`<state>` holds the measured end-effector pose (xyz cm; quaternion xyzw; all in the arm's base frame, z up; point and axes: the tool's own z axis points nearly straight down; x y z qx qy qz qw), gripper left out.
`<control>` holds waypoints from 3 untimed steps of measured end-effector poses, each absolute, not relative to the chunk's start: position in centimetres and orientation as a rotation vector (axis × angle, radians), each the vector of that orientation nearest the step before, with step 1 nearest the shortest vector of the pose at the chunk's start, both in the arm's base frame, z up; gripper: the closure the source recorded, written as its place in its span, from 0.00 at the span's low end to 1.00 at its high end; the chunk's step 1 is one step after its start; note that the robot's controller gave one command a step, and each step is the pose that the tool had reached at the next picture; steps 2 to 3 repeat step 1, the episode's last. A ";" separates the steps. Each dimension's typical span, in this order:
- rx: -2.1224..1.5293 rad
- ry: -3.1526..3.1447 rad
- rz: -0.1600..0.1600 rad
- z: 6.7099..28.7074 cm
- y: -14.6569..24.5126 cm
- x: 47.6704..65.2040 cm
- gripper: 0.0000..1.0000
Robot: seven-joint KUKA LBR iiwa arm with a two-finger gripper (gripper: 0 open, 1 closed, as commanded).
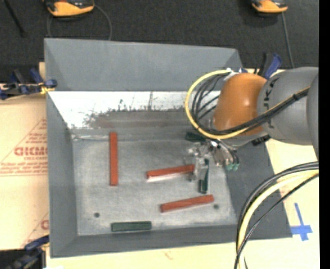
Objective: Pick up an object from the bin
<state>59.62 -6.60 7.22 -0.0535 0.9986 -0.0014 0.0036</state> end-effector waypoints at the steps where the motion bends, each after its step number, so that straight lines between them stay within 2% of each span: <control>1: -0.097 3.127 -0.008 21.5 -9.2 59.4 1.00; 3: -0.097 3.127 -0.008 21.5 -9.2 59.4 1.00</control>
Offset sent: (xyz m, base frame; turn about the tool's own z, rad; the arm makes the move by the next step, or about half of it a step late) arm -0.0048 -0.0233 0.1369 0.0387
